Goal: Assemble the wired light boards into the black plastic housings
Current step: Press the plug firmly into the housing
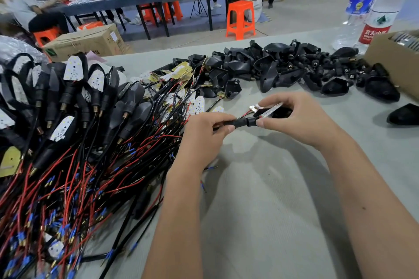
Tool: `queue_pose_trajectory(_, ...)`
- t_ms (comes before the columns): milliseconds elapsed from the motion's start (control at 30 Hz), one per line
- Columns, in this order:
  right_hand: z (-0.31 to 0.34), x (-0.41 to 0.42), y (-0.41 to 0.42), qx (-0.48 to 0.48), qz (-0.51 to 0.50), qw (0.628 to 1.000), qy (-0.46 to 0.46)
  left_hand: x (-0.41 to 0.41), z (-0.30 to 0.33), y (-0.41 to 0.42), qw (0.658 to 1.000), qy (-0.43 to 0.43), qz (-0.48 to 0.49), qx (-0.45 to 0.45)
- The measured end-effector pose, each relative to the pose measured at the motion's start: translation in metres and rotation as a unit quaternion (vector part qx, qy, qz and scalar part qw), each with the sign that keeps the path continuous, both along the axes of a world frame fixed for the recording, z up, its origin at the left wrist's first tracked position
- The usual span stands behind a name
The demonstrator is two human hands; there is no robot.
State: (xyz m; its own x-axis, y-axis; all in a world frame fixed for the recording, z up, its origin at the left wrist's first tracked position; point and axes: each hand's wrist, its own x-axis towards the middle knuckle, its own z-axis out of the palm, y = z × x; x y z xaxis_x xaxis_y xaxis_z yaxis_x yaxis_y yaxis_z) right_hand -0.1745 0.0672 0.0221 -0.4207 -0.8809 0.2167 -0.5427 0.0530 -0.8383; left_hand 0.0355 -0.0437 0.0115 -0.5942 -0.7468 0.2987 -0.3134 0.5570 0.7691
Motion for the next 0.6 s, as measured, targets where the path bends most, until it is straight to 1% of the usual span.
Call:
queue_pose_trajectory(167,-0.0042,-0.0009,-0.0008,-0.017,-0.005,1.0,-0.019,-0.0024,0.0007,0.0007,0.998,-0.055,-0.042,0.0)
queue_pose_trajectory(433,-0.0071,-0.0007,-0.0024,0.004,-0.021,1.0,-0.022,-0.0024,-0.0053,0.002,0.999,-0.033,-0.039,0.015)
queue_pose_trajectory(500,-0.0043,-0.0029,0.0004,0.002,-0.012,0.999,-0.044,-0.0032,-0.0048,0.0029,0.998,-0.023,-0.041,0.032)
queue_pose_trajectory(600,-0.0003,-0.0023,0.0034,-0.021,0.016,0.994,-0.107,-0.0025,-0.0012,0.0018,0.997,-0.001,-0.045,0.068)
